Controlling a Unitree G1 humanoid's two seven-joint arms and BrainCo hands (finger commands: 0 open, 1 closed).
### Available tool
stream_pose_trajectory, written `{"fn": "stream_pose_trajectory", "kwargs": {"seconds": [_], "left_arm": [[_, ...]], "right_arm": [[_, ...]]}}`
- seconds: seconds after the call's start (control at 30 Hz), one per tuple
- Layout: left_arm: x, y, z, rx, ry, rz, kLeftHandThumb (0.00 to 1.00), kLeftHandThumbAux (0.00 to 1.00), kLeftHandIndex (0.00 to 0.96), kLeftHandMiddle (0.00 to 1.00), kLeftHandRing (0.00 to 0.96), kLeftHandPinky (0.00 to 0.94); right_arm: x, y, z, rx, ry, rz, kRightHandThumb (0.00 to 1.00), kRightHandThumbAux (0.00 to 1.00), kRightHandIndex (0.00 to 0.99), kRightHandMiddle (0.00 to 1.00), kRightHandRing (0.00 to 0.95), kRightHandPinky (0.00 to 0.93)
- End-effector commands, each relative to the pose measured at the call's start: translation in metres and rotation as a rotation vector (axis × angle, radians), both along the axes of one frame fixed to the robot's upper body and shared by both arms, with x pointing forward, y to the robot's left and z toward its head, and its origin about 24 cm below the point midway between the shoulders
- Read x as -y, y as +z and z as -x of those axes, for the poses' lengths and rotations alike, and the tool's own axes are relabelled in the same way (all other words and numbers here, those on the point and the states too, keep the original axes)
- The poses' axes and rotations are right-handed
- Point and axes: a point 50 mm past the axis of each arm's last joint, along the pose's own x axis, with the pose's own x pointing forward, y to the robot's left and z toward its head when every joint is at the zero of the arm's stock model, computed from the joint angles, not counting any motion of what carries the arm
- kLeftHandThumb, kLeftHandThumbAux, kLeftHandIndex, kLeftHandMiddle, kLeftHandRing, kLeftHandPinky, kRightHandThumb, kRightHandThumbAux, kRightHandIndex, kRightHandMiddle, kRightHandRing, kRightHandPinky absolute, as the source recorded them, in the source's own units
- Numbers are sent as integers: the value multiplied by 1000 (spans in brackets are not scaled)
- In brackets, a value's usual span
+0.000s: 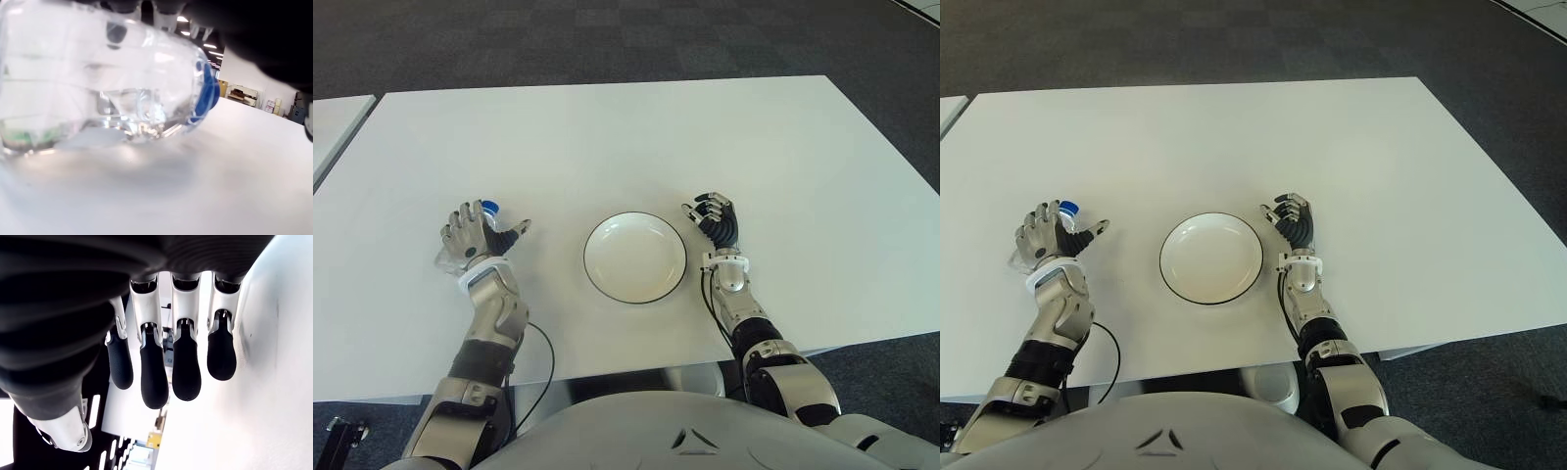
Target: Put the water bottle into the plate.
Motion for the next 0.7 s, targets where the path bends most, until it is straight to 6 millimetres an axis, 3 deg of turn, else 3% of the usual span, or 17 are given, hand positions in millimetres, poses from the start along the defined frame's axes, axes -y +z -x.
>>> {"fn": "stream_pose_trajectory", "kwargs": {"seconds": [0.03, 0.07, 0.1, 0.17, 0.23, 0.43, 0.7], "left_arm": [[5, -25, 17, -83, 37, 110, 729, 381, 353, 290, 253, 326], [4, -25, 17, -73, 38, 107, 733, 489, 384, 408, 385, 425], [3, -26, 17, -66, 36, 107, 734, 527, 395, 450, 433, 460], [-1, -31, 16, -66, 33, 109, 808, 601, 414, 519, 609, 618], [-2, -33, 16, -67, 26, 115, 833, 627, 418, 539, 677, 683], [-2, -34, 15, -67, 16, 138, 854, 657, 413, 537, 762, 774], [-2, -34, 15, -45, -4, 163, 853, 666, 403, 526, 800, 806]], "right_arm": [[1, -6, 5, -23, 0, 9, 708, 728, 433, 632, 646, 661], [1, -6, 5, -23, 0, 9, 708, 728, 433, 632, 646, 657], [1, -6, 5, -23, 2, 9, 708, 728, 433, 632, 647, 656], [1, -6, 5, -26, 4, 10, 708, 728, 433, 632, 645, 644], [1, -6, 4, -31, 3, 10, 707, 728, 433, 631, 642, 636], [1, -6, 4, -34, -3, 1, 707, 728, 433, 631, 642, 640], [1, -6, 4, -34, 2, -1, 707, 728, 433, 634, 644, 636]]}}
